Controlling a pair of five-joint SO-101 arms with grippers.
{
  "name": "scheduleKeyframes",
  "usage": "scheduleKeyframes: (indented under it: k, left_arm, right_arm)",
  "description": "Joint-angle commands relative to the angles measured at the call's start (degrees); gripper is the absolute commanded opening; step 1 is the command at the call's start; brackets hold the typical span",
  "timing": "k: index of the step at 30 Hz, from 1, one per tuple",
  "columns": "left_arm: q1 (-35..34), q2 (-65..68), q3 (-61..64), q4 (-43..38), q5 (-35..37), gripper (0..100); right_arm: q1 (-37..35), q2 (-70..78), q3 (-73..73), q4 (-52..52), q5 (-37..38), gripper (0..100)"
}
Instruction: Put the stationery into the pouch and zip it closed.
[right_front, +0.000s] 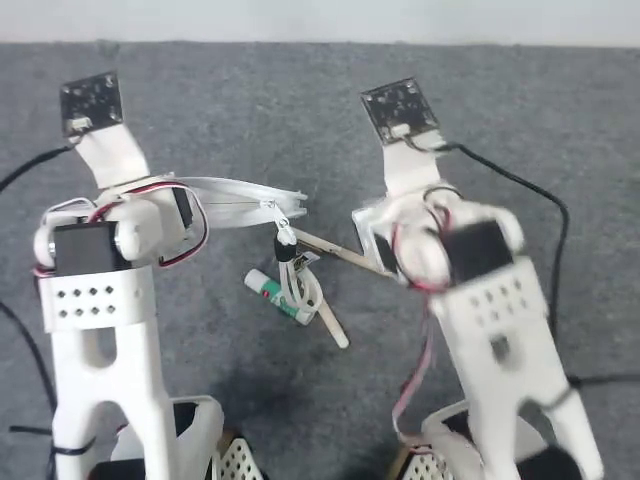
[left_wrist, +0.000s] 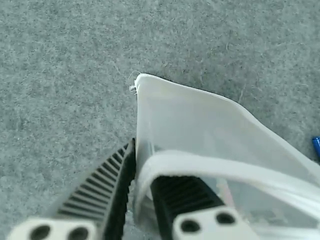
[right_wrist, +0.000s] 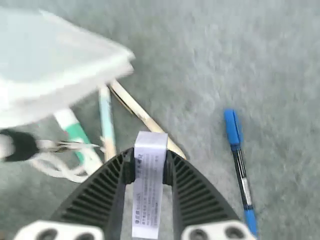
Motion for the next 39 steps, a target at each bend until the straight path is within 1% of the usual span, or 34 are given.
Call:
scheduleKeyframes:
  k: [1,5,15,23,28,31,36,39]
  left_arm:
    - [0.1,0.4,-0.4,-1.5,1.0,1]
    - [0.1,0.4,-0.4,-1.5,1.8,1]
    - [0.1,0.4,-0.4,-1.4,2.4,1]
    - [0.1,0.4,-0.4,-1.5,2.4,1]
    - [0.1,0.4,-0.4,-1.5,2.4,1]
    - [0.1,0.4,-0.4,-1.5,2.4,1]
    - [0.1,0.4,-0.4,-1.5,2.4,1]
    - [0.1,0.4,-0.4,-1.5,2.4,1]
  right_arm:
    - [-3.6,-9.9,-2.4,-1.6,-1.4,0.6]
    - [-7.3,-13.3,0.7,-6.8,-1.4,0.6]
    - [-16.6,-19.3,11.3,-25.5,-1.3,0.6]
    - [-17.3,-24.8,21.1,-41.8,-1.3,0.6]
    - [-17.3,-25.7,26.5,-54.4,-1.3,0.6]
    - [-17.5,-25.4,28.6,-60.0,-1.3,0.6]
    - [-21.4,-25.3,32.3,-66.9,-1.3,0.6]
    - [-23.3,-25.2,36.7,-73.7,-1.2,0.6]
